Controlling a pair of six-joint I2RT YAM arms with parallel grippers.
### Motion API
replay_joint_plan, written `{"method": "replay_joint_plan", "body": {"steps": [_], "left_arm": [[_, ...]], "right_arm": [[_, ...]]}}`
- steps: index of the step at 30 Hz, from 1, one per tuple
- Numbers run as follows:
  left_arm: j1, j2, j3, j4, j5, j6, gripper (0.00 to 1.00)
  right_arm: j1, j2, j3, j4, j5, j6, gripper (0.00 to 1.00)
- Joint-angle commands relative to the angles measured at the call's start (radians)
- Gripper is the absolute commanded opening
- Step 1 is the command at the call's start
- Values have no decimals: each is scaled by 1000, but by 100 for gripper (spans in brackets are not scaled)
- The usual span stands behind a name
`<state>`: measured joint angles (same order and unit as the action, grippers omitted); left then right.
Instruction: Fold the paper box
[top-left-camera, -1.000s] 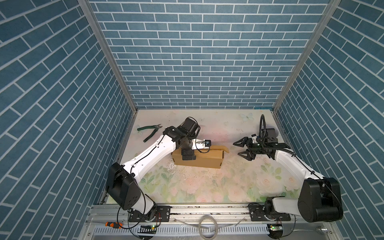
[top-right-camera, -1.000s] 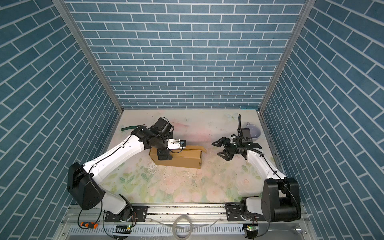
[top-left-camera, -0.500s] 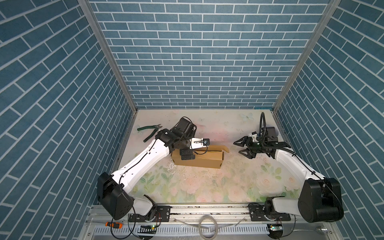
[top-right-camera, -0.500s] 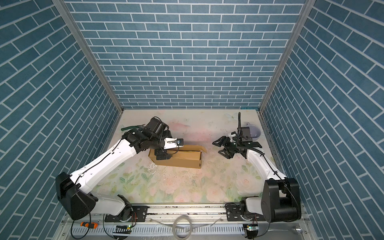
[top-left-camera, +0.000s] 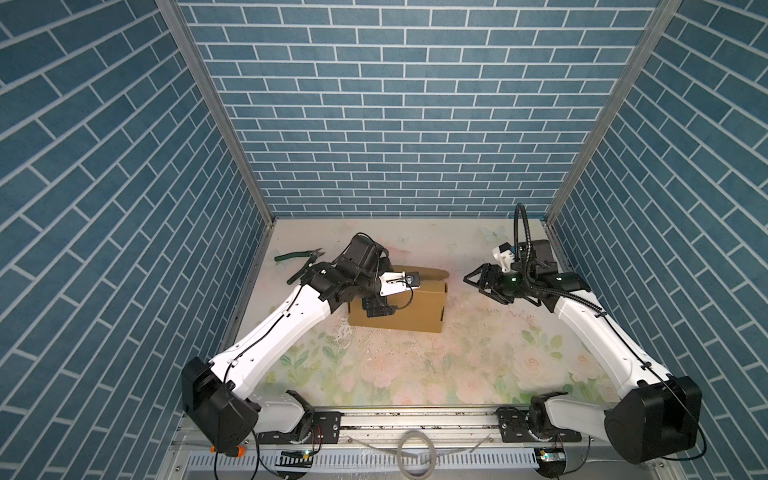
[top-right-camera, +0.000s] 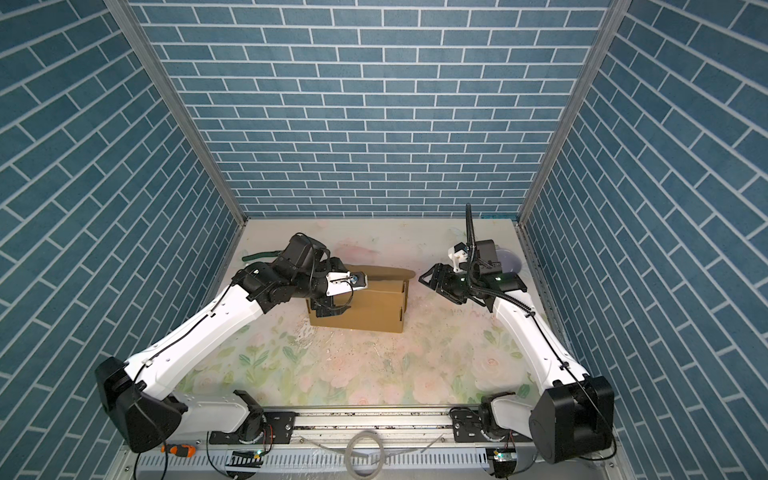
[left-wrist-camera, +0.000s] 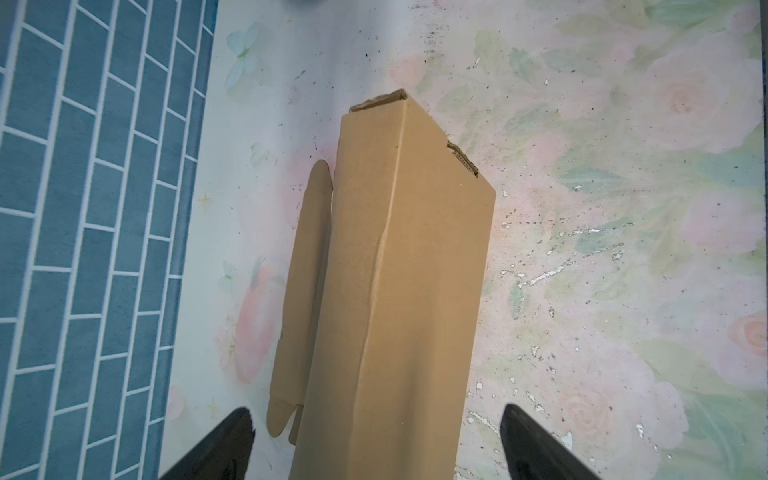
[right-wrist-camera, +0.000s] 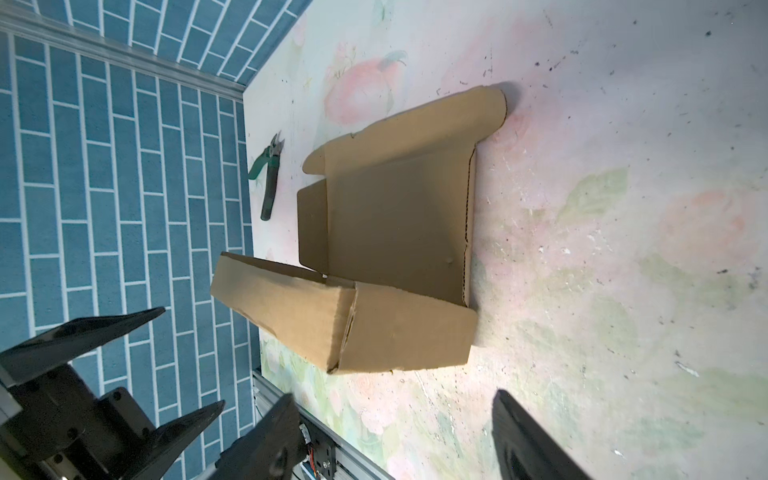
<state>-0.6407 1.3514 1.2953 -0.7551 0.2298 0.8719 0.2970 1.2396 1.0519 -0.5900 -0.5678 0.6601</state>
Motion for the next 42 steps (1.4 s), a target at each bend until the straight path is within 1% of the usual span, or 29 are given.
{"method": "replay_joint_plan", "body": {"steps": [1, 7, 9, 12, 14, 17, 21, 23, 26, 31, 35, 37, 39, 42], "left_arm": [[4, -11, -14, 17, 15, -4, 94], [4, -20, -26, 21, 3, -7, 94], [4, -16, -49, 42, -25, -4, 93], [6, 7, -79, 106, -36, 5, 90], [17, 33, -90, 150, -37, 15, 86], [57, 97, -66, 187, -9, 16, 74], [113, 209, -39, 245, 38, 12, 66], [136, 278, -7, 249, 64, 7, 65], [171, 382, 65, 211, 118, 5, 65], [199, 558, 255, 30, 180, 38, 66], [214, 681, 410, -113, 194, 45, 66], [221, 694, 435, -142, 207, 44, 67], [228, 680, 418, -121, 207, 45, 68], [231, 654, 406, -109, 220, 40, 69]], "right_arm": [[32, -23, 25, -29, 46, -52, 74], [57, 4, 44, -20, 74, -51, 74], [72, 17, 54, -2, 80, -47, 74], [93, 43, 74, 20, 84, -39, 74], [99, 60, 85, 27, 86, -37, 74], [101, 76, 88, 42, 89, -34, 73], [105, 100, 91, 70, 107, -31, 73], [107, 121, 97, 88, 116, -33, 73], [111, 159, 116, 108, 126, -36, 73], [114, 225, 150, 128, 139, -44, 73], [114, 274, 168, 147, 176, -50, 74], [106, 294, 172, 153, 187, -52, 79], [91, 309, 181, 180, 190, -46, 82], [45, 358, 231, 204, 145, 19, 84]]}}
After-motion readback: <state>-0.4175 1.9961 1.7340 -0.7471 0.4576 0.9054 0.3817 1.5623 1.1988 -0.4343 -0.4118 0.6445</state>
